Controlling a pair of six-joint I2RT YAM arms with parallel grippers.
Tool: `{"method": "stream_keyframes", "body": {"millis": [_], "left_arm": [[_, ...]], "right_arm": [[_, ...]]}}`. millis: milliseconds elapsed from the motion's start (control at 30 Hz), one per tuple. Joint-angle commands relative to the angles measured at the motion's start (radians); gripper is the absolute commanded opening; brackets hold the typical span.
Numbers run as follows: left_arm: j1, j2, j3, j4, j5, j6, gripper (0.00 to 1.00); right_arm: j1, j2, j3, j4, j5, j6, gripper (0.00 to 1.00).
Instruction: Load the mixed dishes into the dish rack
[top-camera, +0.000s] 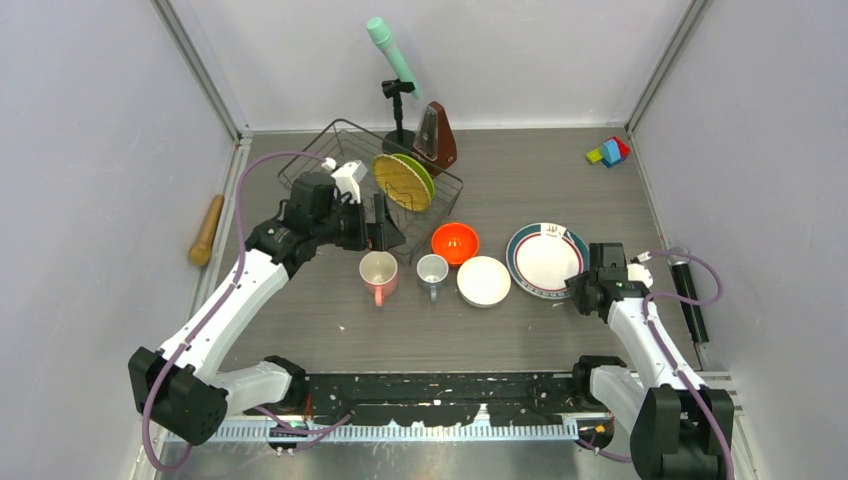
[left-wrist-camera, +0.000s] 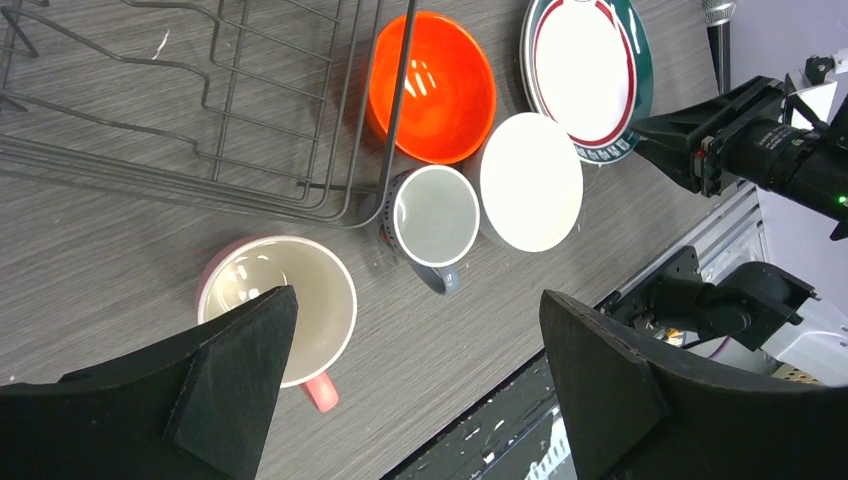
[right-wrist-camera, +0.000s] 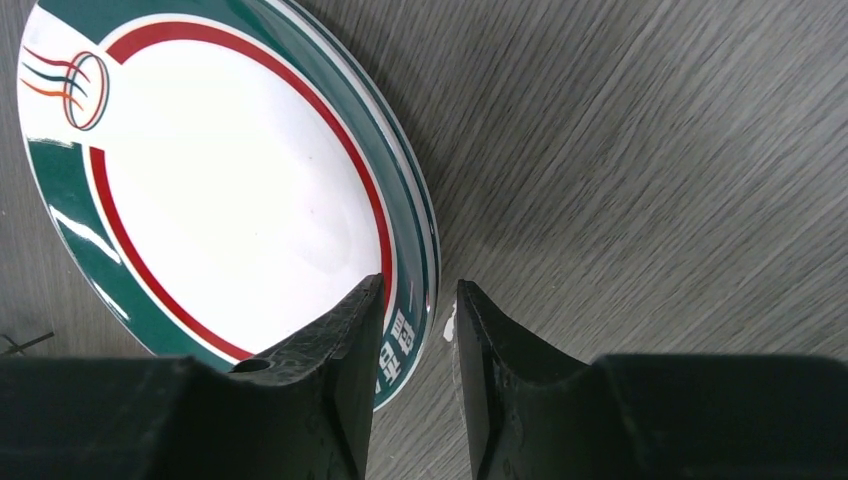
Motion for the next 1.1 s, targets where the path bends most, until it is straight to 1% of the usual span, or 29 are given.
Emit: {"method": "stream_keyframes", "body": {"millis": [0,67,100,133,167,200,267,300,400,600,733,800,967,1067], "left_arm": [[-0.001,-0.019,-0.006,-0.002,-0.009,0.017,0.95],[-0.001,-0.025,-0.006,-0.005,-0.017,0.02,0.95],[-0.001,-0.026,-0.004,-0.009,-0.019,0.022,0.95],[-0.001,-0.026,-0.003,-0.014,-0.021,0.025,0.95],[-0.001,-0.027,-0.005,-0.016,-0.022,0.024,0.95],[-0.001,-0.027,-0.006,-0.016,-0.024,0.024,0.95],[-0.001,-0.029,-0.006,-0.018,-0.027,0.024,0.95],[-0.001,-0.027,-0.006,-0.018,-0.027,0.023,0.95],[-0.001,-0.025,-0.001,-0.021,-0.027,0.022,0.95],[-0.001,-0.007,0.024,-0.029,-0.015,0.016,0.94],[-0.001,-0.004,0.031,-0.029,-0.003,0.005,0.94],[-0.001,-0.003,0.035,-0.027,0.008,-0.006,0.94],[-0.001,0.008,0.038,-0.003,0.075,-0.052,0.94],[-0.001,0.012,0.037,0.012,0.1,-0.082,0.93]], "right_arm": [[-0.004,0.028,0.002,0.026,0.031,0.005,0.39],[-0.004,0.043,0.001,0.032,0.017,0.005,0.38],[-0.004,0.047,0.0,0.034,0.009,0.005,0.35],[-0.004,0.05,0.003,0.031,0.007,0.005,0.28],[-0.004,0.046,0.005,0.018,0.008,0.004,0.24],[-0.004,0.042,0.014,-0.006,0.012,0.003,0.16],[-0.004,0.015,0.033,-0.056,0.044,-0.002,0.1],[-0.004,-0.009,0.039,-0.072,0.051,-0.006,0.09],[-0.004,-0.059,0.068,-0.132,0.072,-0.019,0.01],[-0.004,-0.111,0.133,-0.209,0.09,-0.038,0.0],[-0.004,-0.138,0.18,-0.229,0.093,-0.055,0.0],[-0.004,-0.159,0.215,-0.22,0.093,-0.082,0.0],[-0.004,-0.184,0.322,-0.176,0.074,-0.223,0.0],[-0.004,-0.195,0.371,-0.173,0.069,-0.251,0.0]]}}
